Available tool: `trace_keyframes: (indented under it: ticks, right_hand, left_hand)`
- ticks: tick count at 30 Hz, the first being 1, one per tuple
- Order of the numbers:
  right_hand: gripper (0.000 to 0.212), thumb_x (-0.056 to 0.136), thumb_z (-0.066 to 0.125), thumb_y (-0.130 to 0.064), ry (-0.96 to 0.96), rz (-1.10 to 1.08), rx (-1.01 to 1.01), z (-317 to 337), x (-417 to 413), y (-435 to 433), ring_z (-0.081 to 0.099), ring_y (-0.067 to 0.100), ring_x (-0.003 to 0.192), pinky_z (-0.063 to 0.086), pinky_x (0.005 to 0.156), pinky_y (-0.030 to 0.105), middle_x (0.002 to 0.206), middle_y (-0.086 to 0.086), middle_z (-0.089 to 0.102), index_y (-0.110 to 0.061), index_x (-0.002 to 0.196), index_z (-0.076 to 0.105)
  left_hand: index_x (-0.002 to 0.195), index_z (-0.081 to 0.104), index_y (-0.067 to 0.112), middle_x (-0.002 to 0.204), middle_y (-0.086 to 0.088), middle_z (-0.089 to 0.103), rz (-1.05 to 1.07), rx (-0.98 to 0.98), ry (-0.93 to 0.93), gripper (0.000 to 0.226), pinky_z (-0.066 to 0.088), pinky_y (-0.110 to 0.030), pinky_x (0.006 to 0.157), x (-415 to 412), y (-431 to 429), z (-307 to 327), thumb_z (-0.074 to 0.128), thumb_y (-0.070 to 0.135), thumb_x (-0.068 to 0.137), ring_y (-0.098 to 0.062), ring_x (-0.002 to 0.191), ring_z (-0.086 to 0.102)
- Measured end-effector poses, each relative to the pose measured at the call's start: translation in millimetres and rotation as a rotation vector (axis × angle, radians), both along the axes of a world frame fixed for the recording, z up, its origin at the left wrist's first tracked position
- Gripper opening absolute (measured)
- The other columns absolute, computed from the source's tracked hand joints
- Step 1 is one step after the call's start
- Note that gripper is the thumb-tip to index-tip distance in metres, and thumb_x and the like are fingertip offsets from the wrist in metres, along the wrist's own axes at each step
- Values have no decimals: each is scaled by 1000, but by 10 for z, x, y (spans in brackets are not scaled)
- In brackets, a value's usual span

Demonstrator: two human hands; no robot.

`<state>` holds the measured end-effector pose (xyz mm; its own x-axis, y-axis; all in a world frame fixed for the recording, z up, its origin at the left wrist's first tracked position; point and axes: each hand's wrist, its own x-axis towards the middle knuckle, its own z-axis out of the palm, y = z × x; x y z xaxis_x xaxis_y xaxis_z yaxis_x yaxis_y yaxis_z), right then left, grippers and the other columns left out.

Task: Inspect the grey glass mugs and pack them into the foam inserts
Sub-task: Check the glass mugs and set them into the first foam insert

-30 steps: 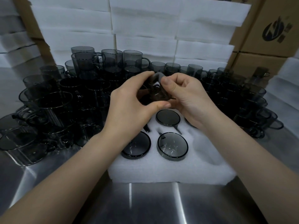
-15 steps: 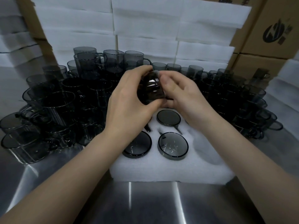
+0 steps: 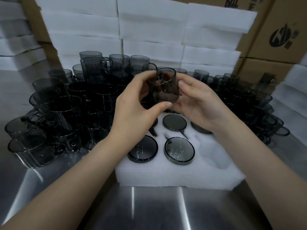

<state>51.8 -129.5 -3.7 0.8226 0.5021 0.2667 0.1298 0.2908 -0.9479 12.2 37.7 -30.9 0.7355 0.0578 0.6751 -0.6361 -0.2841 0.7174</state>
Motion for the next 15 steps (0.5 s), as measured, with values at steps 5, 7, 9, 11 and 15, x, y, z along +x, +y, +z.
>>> trace_keyframes:
  ticks: [5, 7, 9, 11, 15]
  right_hand:
    - [47, 77, 69, -40, -272, -306, -419, 147, -131, 22, 65, 13, 109, 52, 93, 33, 117, -2, 68, -22, 120, 61]
    - [71, 60, 79, -51, -398, -403, -615, 182, -202, 43, 62, 4, 109, 50, 96, 27, 118, -10, 65, -31, 124, 57]
    - [69, 61, 84, -45, -462, -487, -724, 196, -247, 38, 61, 4, 108, 49, 98, 32, 117, -12, 64, -32, 124, 58]
    - [61, 67, 82, -36, -452, -496, -775, 235, -273, -43, 63, 7, 106, 49, 99, 39, 114, -11, 66, -28, 124, 61]
    - [77, 51, 75, -53, -306, -387, -1025, 343, -379, -385, 64, 0, 101, 49, 98, 34, 111, -22, 67, -41, 125, 58]
  left_hand:
    - [141, 42, 29, 119, 18, 59, 80, 122, 14, 89, 48, -22, 97, 6, -7, 12, 85, 7, 66, -1, 112, 58]
    - [142, 42, 27, 120, 16, 61, 82, 177, -8, 87, 48, -23, 96, -5, -16, 16, 85, 12, 68, -3, 113, 58]
    - [141, 43, 27, 121, 15, 63, 38, 186, -3, 86, 48, -21, 95, -14, -15, 15, 86, 19, 67, -3, 112, 59]
    - [140, 42, 30, 123, 14, 63, -25, 223, 44, 87, 46, -22, 98, -12, -15, 14, 87, 27, 66, -1, 113, 58]
    - [134, 51, 30, 130, 12, 58, -54, 484, 232, 64, 42, -29, 104, 55, -16, -2, 77, 43, 77, -4, 121, 52]
